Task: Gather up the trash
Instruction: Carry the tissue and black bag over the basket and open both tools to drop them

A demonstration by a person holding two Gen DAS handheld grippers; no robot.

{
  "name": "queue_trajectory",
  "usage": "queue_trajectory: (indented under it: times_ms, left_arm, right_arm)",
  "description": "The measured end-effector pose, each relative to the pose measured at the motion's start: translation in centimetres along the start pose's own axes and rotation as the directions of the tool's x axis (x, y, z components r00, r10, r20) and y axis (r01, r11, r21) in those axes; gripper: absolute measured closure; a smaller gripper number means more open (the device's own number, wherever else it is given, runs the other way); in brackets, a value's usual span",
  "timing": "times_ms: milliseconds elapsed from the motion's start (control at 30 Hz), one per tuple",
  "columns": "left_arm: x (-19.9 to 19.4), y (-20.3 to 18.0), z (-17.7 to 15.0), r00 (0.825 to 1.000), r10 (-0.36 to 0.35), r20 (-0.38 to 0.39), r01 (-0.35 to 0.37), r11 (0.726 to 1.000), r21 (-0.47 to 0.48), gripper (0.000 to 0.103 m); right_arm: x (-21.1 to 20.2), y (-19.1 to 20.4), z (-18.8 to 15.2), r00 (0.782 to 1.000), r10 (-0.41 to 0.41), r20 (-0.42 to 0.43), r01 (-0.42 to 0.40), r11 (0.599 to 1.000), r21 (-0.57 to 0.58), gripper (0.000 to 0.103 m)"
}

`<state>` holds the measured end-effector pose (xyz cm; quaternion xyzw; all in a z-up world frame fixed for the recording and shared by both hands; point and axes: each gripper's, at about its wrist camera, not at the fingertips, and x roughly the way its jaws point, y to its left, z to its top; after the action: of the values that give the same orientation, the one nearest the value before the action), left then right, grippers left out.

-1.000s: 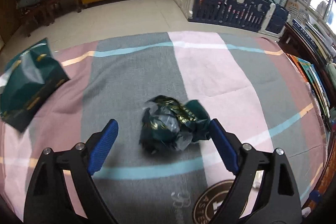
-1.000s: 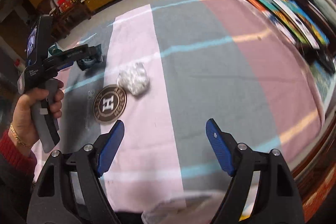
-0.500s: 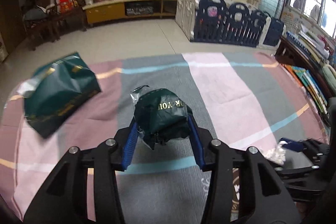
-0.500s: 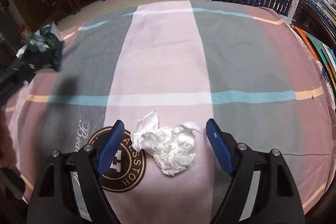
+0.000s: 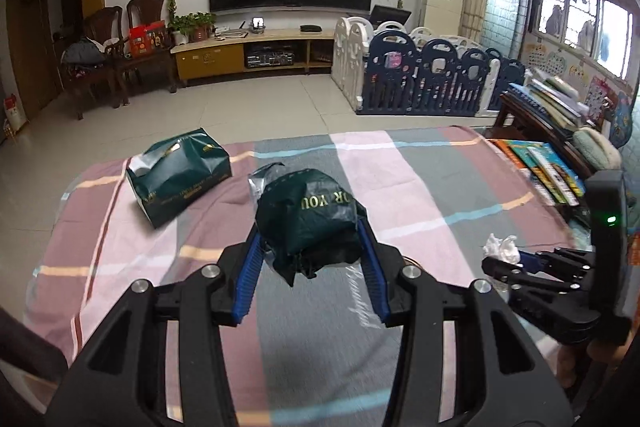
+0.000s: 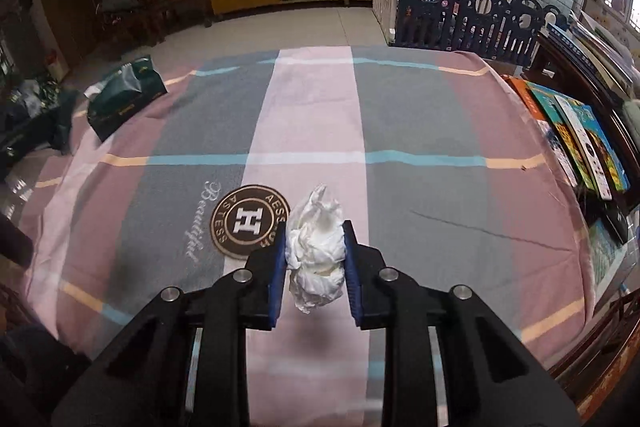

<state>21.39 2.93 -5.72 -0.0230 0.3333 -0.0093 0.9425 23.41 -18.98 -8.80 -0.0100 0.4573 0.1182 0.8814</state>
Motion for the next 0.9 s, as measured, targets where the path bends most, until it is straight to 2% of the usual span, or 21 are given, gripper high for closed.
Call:
queue_trajectory:
  times_ms: [167, 233, 300, 367, 400, 467, 533, 633, 667, 700, 767, 833, 900]
  left_arm:
    - [-4.9, -3.2, -3.0, 0.995, -0.094, -0.028, 0.093, 0.995, -0.022, 0.057]
    - [-6.6, -5.9, -4.6, 0.984, -0.162, -0.070, 0.162, 0.987, -0.005, 0.057]
    - [-8.0, -9.1, -6.5, 0.970, -0.221, -0.104, 0.225, 0.974, 0.034, 0.056]
    - [-8.9, -12.2, -8.3, 0.943, -0.293, -0.159, 0.306, 0.950, 0.066, 0.056]
    - [-9.3, -14.0, -9.4, 0.922, -0.333, -0.196, 0.353, 0.932, 0.078, 0.056]
    - [-9.8, -16.5, -11.1, 0.892, -0.374, -0.253, 0.409, 0.907, 0.100, 0.056]
    - [-10.4, -19.0, -12.8, 0.853, -0.421, -0.309, 0.474, 0.872, 0.120, 0.056]
    - [-11.0, -21.6, -14.4, 0.816, -0.446, -0.368, 0.523, 0.841, 0.140, 0.053]
    - [-11.0, -22.2, -14.8, 0.807, -0.442, -0.390, 0.527, 0.838, 0.141, 0.047]
    - [-11.1, -22.5, -15.2, 0.807, -0.427, -0.408, 0.519, 0.843, 0.144, 0.038]
    - [-10.8, -23.0, -15.4, 0.822, -0.382, -0.422, 0.482, 0.861, 0.159, 0.025]
    - [-11.0, -22.8, -14.9, 0.839, -0.359, -0.408, 0.455, 0.876, 0.164, 0.020]
    - [-11.3, -22.4, -14.3, 0.846, -0.362, -0.392, 0.446, 0.883, 0.147, 0.015]
  right_arm:
    - [-9.2, -3.8, -5.5, 0.999, -0.001, 0.042, -0.001, 0.999, 0.051, 0.076]
    - [-11.9, -5.2, -7.8, 1.000, -0.003, 0.031, 0.000, 0.998, 0.070, 0.076]
    - [-14.3, -6.4, -10.3, 0.999, -0.040, 0.017, 0.038, 0.997, 0.070, 0.076]
    - [-16.2, -7.8, -12.4, 0.995, -0.098, 0.006, 0.097, 0.992, 0.076, 0.076]
    - [-17.0, -8.5, -13.4, 0.994, -0.105, -0.006, 0.105, 0.990, 0.094, 0.076]
    - [-18.4, -9.8, -14.9, 0.996, -0.089, -0.021, 0.091, 0.987, 0.135, 0.076]
    - [-19.9, -10.7, -16.4, 0.996, -0.086, -0.014, 0.087, 0.984, 0.152, 0.076]
    - [-21.5, -11.5, -17.8, 0.995, -0.096, -0.001, 0.095, 0.981, 0.166, 0.076]
    - [-21.8, -11.8, -18.1, 0.996, -0.088, 0.000, 0.086, 0.981, 0.175, 0.076]
    - [-22.0, -12.0, -18.4, 0.997, -0.080, -0.005, 0.080, 0.981, 0.177, 0.074]
    - [-22.1, -12.2, -19.0, 0.998, -0.057, -0.023, 0.060, 0.981, 0.187, 0.067]
    - [-22.2, -12.4, -19.5, 0.999, -0.025, -0.024, 0.030, 0.978, 0.206, 0.044]
    - [-22.4, -12.5, -19.9, 1.000, -0.015, -0.021, 0.019, 0.973, 0.229, 0.034]
